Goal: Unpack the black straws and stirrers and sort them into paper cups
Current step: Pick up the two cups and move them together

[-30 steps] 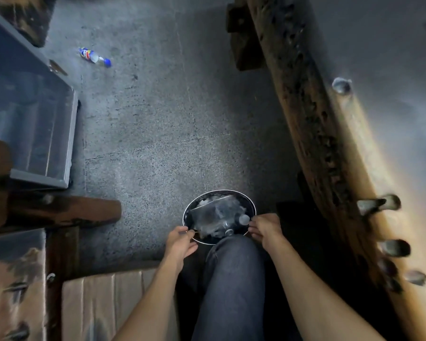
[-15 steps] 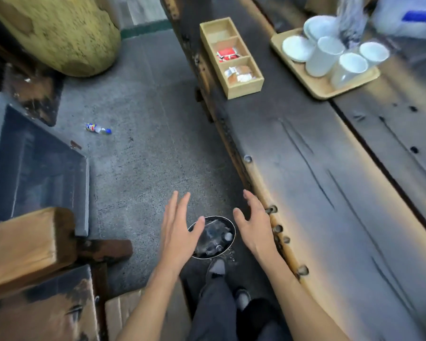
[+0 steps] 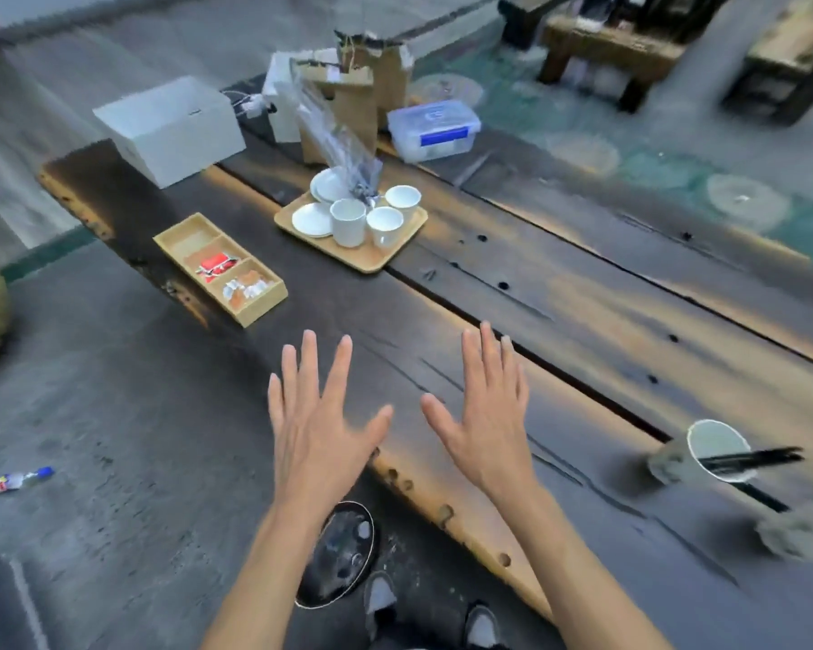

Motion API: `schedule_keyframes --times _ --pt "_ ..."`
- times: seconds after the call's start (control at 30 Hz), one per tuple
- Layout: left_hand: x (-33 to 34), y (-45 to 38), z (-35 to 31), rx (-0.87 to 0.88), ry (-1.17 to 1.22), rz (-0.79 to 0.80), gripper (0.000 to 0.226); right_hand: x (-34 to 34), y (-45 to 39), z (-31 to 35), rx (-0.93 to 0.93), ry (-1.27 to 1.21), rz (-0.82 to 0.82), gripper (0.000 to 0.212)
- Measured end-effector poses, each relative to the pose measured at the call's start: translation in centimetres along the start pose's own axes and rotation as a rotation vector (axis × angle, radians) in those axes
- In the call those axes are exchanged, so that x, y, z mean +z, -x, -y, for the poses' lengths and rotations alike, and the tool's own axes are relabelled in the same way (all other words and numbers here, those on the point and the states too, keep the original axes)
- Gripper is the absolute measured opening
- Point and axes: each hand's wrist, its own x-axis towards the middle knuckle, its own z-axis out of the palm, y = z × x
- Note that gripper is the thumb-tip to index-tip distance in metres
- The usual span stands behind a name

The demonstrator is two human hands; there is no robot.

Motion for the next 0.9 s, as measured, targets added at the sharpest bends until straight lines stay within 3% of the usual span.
schedule_keyframes --times 0.43,0.67,0.9 --pt "9.6 1.2 -25.2 0.506 0.118 0.150 0.089 -15.5 9.9 -20.3 0.493 0.044 -0.334 0.090" --pt "14.8 5.5 -35.7 0.579 0.199 0.209 0.093 -20.8 16.2 -29.0 0.616 0.048 -0.420 0.091" --pt "19.0 7.0 -38.4 0.485 0.321 0.342 0.092 -20.4 19.1 -32.8 0.651 -0.108 -0.496 0.088"
